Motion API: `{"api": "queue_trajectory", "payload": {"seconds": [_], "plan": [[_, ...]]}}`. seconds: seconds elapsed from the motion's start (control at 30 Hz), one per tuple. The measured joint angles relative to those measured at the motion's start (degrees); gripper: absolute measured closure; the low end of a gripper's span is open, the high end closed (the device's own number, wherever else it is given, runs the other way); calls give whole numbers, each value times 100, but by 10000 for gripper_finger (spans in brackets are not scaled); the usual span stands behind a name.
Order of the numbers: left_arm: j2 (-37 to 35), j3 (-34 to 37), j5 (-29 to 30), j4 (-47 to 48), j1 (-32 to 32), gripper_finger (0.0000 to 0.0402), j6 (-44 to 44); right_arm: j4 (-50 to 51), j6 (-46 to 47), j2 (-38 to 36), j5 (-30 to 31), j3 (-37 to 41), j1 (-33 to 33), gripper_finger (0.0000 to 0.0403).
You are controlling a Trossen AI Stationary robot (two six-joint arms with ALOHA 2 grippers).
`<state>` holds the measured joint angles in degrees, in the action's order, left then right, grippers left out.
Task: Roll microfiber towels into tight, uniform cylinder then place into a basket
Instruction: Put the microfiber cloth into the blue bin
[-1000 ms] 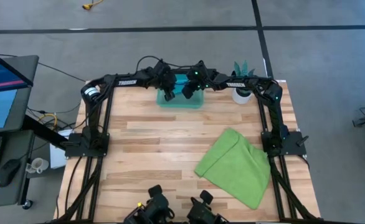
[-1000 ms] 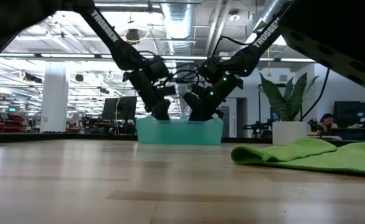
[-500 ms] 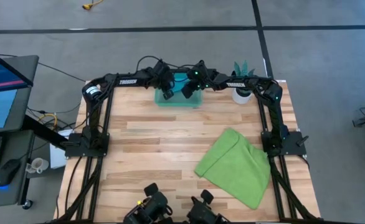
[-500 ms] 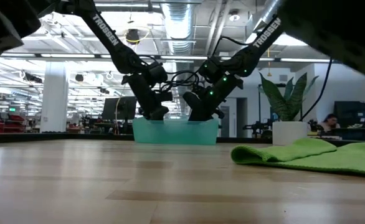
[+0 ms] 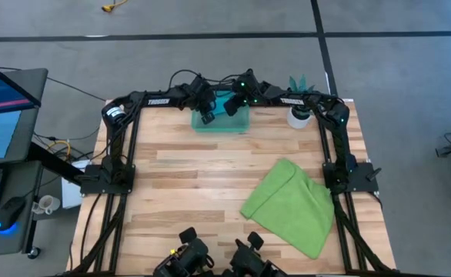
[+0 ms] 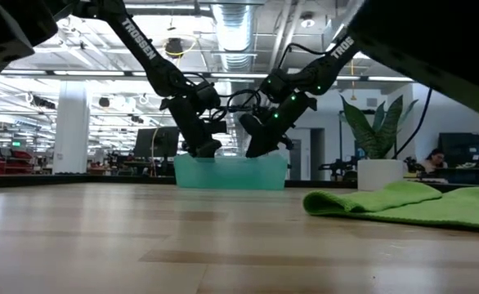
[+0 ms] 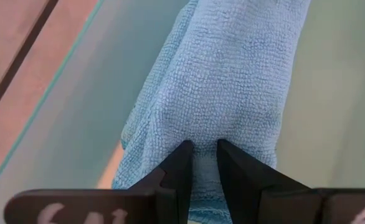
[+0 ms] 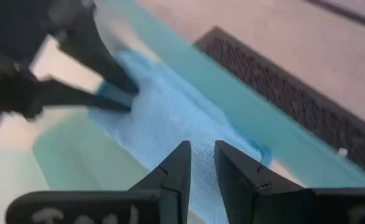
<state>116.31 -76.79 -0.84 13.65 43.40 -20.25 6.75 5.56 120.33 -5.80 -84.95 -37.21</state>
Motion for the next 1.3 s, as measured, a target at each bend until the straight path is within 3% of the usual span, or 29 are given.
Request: {"api": "queue_trajectory", "payload": {"seconds": [0.6,0.8,1.07,1.3], "plan": [[0,-5,-56,521,-291,331,-370,989,338,253,-241,-17,-38,308],[16,19,124,678,-465,331,-692,1338,335,167,80,16,253,308],[15,17,415,631,-444,331,-713,1180,307,4,267,18,131,308],[15,17,405,554,-444,331,-710,1163,153,-2,67,16,66,308]]}}
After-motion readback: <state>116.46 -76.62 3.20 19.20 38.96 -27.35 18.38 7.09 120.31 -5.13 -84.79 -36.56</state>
